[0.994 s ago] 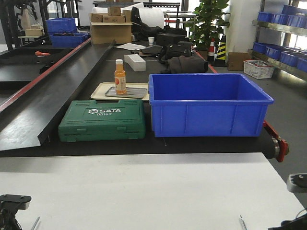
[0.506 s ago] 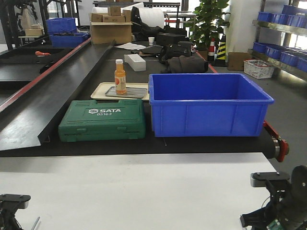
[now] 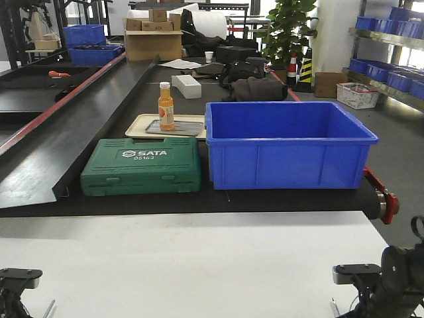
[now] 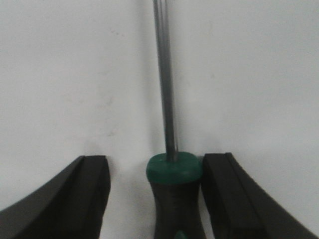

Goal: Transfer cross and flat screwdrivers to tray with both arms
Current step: 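Lower both grippers around the green-and-black screwdriver handles and close, then lift both held screwdrivers upright off the table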

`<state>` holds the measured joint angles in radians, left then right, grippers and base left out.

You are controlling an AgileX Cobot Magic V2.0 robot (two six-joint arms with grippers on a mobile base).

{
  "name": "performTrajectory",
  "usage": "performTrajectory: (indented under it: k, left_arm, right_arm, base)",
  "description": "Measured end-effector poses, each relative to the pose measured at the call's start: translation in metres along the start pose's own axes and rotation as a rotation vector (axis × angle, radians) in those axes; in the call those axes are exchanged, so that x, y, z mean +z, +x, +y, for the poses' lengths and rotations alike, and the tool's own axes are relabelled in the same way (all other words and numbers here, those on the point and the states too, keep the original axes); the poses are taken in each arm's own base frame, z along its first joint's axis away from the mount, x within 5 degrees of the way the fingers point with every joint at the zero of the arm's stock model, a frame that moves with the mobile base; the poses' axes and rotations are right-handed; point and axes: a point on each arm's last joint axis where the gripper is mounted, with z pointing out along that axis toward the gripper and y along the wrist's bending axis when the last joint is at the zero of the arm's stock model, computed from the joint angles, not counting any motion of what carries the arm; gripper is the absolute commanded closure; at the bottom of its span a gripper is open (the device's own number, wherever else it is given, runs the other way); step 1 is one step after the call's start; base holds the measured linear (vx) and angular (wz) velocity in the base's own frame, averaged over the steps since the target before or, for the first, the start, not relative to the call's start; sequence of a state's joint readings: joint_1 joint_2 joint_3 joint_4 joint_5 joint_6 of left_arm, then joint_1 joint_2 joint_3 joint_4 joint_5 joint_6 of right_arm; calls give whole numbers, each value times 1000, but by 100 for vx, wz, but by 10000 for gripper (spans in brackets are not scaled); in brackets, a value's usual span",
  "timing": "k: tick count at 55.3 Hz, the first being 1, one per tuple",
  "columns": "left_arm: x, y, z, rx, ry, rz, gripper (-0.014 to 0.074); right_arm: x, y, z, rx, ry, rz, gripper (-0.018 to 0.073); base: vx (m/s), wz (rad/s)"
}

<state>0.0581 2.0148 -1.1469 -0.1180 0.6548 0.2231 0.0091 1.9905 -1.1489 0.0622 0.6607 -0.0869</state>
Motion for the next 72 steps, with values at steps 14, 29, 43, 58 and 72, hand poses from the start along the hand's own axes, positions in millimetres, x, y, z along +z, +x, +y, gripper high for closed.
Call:
performTrajectory:
  k: [14,29,43,58,72]
  left_arm:
    - [0,-1,0,-3,-1,-15,73]
    - [1,-1,0,-3,-1,-15,73]
    - [1,-1,0,-3,-1,-15,122]
    - [0,-2,-1,-10,9,-11,512]
    - [-8,2,-9,-35,77,14,601]
  right_arm:
    - [8,-2,2,-16,-26,8,99]
    - [9,-2,2,-25,-27,26,265]
    - [8,2,4,-29,-45,72,491]
    - [6,3,6,-27,-74,92,571]
    - [-29,4,12,-34,-114,10,568]
  base:
    - [0,0]
    - [0,0]
    - [0,0]
    - [0,0]
    - [0,0]
